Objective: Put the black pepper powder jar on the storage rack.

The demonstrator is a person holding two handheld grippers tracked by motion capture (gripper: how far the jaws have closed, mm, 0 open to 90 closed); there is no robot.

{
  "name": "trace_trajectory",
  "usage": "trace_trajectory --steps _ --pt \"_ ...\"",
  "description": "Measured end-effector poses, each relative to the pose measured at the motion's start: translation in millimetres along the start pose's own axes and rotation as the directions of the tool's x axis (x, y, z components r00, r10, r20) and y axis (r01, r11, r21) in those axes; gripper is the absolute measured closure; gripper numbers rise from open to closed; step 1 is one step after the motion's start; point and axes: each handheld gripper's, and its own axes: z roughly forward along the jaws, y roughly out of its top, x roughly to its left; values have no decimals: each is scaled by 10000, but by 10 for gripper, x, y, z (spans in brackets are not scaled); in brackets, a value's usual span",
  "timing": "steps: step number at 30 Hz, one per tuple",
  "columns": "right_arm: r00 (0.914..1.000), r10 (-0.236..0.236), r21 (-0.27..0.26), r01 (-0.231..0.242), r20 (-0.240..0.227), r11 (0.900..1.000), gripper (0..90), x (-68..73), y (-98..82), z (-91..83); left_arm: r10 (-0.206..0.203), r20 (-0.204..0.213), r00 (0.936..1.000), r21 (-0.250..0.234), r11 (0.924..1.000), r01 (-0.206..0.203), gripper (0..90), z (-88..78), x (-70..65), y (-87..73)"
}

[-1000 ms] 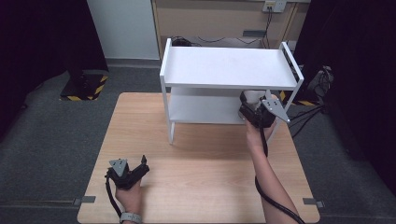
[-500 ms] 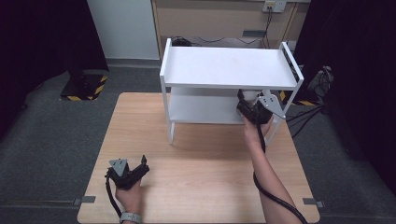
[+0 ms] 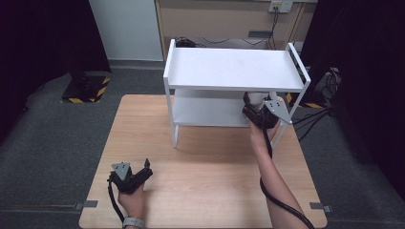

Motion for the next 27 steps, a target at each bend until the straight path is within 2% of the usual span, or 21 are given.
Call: trace_trajectory --steps 5,27 --pt "9997 -240 12 240 44 9997 259 27 3 -12 -18 3 10000 -6 10000 18 40 -2 2 -1" --pt "9996 -297 160 296 35 9994 249 36 40 -53 -47 51 10000 -42 10000 47 40 -7 13 -7"
